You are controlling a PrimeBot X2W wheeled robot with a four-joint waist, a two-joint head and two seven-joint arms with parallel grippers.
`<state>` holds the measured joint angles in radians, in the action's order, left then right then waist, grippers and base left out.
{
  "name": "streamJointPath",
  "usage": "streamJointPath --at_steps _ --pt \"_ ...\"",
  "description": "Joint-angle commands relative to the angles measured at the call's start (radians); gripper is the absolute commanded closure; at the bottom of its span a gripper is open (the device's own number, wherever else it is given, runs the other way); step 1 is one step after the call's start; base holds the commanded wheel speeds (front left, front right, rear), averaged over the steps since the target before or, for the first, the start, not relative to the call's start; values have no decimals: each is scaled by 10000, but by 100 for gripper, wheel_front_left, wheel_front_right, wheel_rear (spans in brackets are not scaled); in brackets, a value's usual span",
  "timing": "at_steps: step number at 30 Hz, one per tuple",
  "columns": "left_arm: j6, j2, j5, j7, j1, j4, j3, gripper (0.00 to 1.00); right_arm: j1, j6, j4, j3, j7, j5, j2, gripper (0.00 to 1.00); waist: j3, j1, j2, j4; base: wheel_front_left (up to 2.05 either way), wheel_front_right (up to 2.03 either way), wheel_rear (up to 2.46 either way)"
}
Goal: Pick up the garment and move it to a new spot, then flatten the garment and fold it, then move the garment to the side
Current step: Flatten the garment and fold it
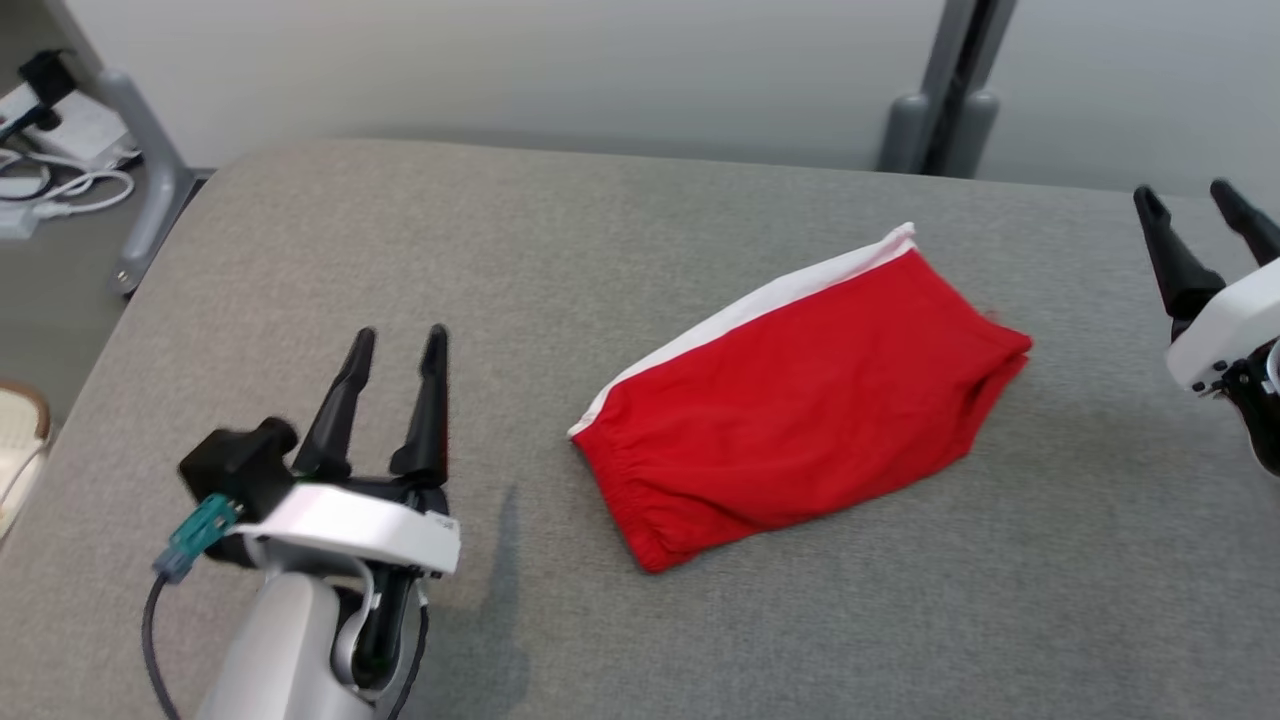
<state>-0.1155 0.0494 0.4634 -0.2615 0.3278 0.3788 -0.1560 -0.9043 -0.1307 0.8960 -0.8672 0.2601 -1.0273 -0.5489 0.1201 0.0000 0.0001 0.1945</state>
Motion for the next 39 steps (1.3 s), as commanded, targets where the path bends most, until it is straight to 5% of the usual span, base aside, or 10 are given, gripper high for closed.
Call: streamJointPath --at_steps 1,11,17,31,39 --pt "111 46 95 -33 -328 -227 251 0 433 0 -295 584 58 611 56 0 -340 0 -1 -452 0 0 0" --pt "736 43 -971 -35 -1895 -1134 730 0 3906 2 -2834 5297 63 5115 1538 0 -835 0 -1 -1102 0 0 0" --pt "935 43 -1209 -35 -2509 -1486 847 0 5420 2 -3773 6845 64 6650 2553 0 -901 0 -1 -1255 0 0 0" --pt "1027 43 -1008 -36 -2983 -1234 419 0 6479 2 -3846 7806 65 7396 3637 0 -949 0 -1 -1123 0 0 0" --pt "914 40 -951 -36 -2630 -1187 38 0 5561 0 -2101 7601 12 5931 3804 0 -629 0 -1 -533 0 0 0"
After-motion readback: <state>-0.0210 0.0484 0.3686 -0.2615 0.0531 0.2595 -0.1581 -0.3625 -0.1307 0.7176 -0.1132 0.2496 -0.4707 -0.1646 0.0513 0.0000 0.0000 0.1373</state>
